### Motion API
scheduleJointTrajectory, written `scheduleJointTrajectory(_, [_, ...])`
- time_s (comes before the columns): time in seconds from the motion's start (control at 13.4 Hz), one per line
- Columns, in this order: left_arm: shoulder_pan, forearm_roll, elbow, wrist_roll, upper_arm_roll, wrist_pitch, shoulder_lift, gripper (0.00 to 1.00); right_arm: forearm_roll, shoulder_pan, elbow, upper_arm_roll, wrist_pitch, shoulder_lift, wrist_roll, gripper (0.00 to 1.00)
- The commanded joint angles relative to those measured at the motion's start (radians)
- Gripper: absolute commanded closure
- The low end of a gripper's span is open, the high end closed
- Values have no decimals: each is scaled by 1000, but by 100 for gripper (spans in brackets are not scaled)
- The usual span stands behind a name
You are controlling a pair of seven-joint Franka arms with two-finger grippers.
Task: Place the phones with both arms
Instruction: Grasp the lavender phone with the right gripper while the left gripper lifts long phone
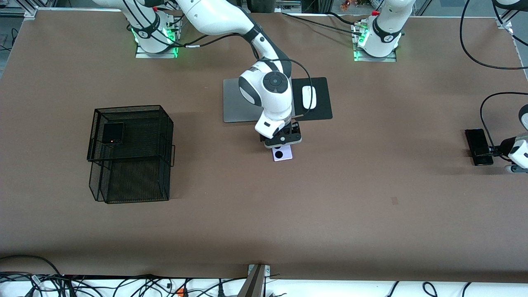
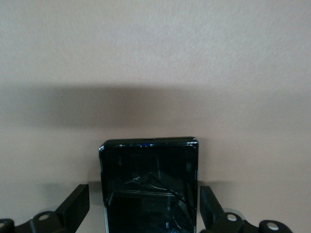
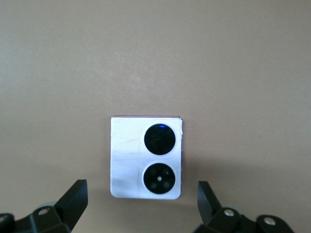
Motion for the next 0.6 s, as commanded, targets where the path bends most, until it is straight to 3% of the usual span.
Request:
scheduleJointTrajectory(0.0, [11, -1, -9, -15, -11, -8, -7, 0, 17, 4, 25, -3, 38, 42, -2, 0])
scheduleJointTrajectory(0.22, [9, -1, -9, -26, -11, -36, -7, 35, 20, 3, 27, -3, 112, 73, 39, 0])
scheduleJointTrajectory(0.52, [5, -1, -4, -30, -11, -57, -13, 45, 18, 4, 30, -3, 126, 94, 60, 0])
